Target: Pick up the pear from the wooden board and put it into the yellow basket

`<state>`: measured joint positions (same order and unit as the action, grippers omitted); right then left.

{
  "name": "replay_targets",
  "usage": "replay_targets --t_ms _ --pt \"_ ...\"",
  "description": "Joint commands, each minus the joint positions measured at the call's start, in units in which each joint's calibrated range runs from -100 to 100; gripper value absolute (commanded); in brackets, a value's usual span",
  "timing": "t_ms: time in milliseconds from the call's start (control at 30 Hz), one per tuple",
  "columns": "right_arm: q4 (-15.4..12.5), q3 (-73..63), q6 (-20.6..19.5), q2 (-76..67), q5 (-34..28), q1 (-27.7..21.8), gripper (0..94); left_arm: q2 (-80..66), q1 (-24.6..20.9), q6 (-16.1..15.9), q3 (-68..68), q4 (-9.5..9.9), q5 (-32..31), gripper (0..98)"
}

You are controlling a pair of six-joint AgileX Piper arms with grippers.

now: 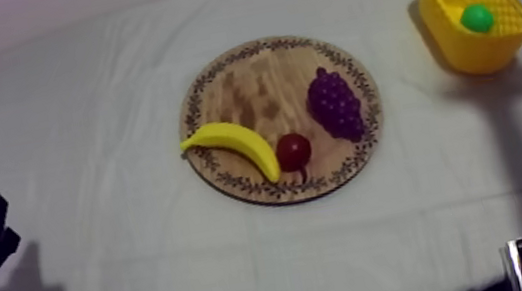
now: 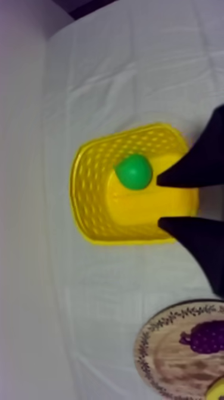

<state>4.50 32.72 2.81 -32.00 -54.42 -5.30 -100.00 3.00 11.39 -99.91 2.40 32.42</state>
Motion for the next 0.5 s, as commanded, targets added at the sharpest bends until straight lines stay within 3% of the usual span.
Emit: replay_targets --t_ms 0,167,467 --pt "-1.4 13.3 1.0 -12.9 4.5 0.5 11.7 0.0 0.0 0.0 0.0 0.02 0.0 0.1" --pt "-3.7 27.5 3.4 -25.6 10.5 1.9 2.9 0.0 0.0 0.0 0.0 0.02 0.0 0.1" --pt "-5.3 47.6 -1.9 -47.9 12.6 3.8 0.5 0.0 0.0 0.0 0.0 0.02 0.0 0.1"
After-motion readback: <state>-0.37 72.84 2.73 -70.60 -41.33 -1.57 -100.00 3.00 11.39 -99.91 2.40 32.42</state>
